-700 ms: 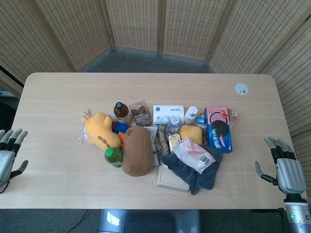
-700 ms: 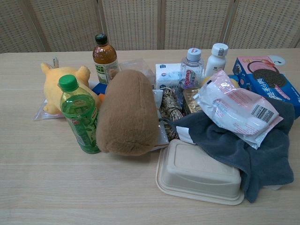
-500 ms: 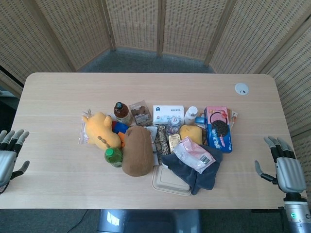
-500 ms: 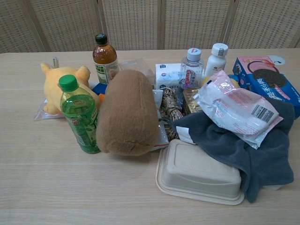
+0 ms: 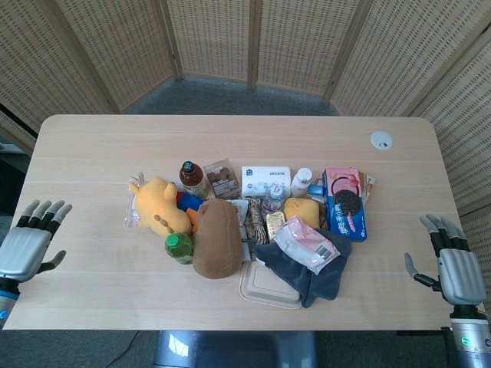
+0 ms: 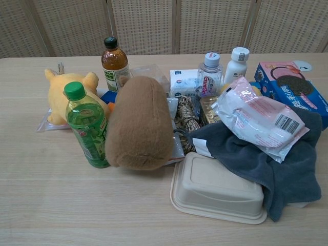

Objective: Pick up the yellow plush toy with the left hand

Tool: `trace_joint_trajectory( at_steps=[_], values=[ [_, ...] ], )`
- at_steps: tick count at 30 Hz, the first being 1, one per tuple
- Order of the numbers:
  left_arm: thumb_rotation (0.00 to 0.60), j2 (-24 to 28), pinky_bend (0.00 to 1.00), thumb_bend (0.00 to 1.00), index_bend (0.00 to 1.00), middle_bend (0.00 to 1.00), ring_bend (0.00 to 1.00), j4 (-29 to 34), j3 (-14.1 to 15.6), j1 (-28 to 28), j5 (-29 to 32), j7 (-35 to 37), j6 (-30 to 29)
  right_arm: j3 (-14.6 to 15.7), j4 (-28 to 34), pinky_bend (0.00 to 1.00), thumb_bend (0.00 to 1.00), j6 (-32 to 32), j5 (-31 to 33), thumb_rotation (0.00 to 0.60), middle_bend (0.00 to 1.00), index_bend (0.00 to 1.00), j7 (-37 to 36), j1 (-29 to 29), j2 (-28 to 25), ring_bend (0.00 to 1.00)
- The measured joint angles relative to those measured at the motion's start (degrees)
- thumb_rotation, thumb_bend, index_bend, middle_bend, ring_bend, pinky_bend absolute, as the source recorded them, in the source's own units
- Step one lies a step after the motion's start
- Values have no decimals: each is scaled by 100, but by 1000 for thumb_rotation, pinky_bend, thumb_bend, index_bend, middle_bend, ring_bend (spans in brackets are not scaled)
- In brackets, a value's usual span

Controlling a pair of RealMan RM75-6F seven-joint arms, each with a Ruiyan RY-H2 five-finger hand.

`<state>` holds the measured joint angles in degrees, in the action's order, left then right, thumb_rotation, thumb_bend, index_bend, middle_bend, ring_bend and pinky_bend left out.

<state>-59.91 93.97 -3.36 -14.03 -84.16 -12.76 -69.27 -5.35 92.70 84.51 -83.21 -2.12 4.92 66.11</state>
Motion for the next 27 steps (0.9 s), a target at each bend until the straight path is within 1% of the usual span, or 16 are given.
trace_joint_trajectory(
  at_steps=[5, 9, 15, 17, 20, 22, 25, 27],
  values=[
    [600, -369, 0, 338, 0, 0, 0, -321, -107, -513, 40, -118, 563, -16, 82, 0, 440, 62, 38, 297, 0, 0, 54, -50, -105, 0],
    [600, -831, 0, 338, 0, 0, 0, -723, -206, -944, 74, -196, 965, -18, 134, 0, 440, 133, 86, 300, 0, 0, 75, -123, -152, 0],
    [598, -1611, 0, 340, 0, 0, 0, -1473, -308, -1393, 55, -220, 1204, -9, 181, 0, 440, 177, 133, 296, 0, 0, 63, -194, -182, 0],
    [580, -1850, 0, 339, 0, 0, 0, -1711, -328, -1517, 48, -191, 1260, -13, 195, 0, 441, 190, 130, 299, 0, 0, 61, -204, -196, 0],
    [571, -2199, 0, 338, 0, 0, 0, -2082, -340, -1703, 26, -146, 1336, -22, 212, 0, 443, 201, 132, 301, 0, 0, 49, -216, -223, 0],
    [571, -2416, 0, 338, 0, 0, 0, -2306, -335, -1811, 19, -109, 1388, -25, 219, 0, 443, 201, 136, 303, 0, 0, 37, -221, -231, 0],
    [596, -2643, 0, 338, 3, 0, 0, -2532, -295, -1930, -5, -2, 1456, -19, 221, 0, 443, 187, 128, 301, 0, 0, 19, -225, -232, 0],
    [600, -2741, 3, 337, 57, 0, 11, -2658, -237, -1960, -74, 96, 1420, -13, 214, 0, 442, 175, 133, 298, 0, 0, 14, -230, -227, 0]
  ],
)
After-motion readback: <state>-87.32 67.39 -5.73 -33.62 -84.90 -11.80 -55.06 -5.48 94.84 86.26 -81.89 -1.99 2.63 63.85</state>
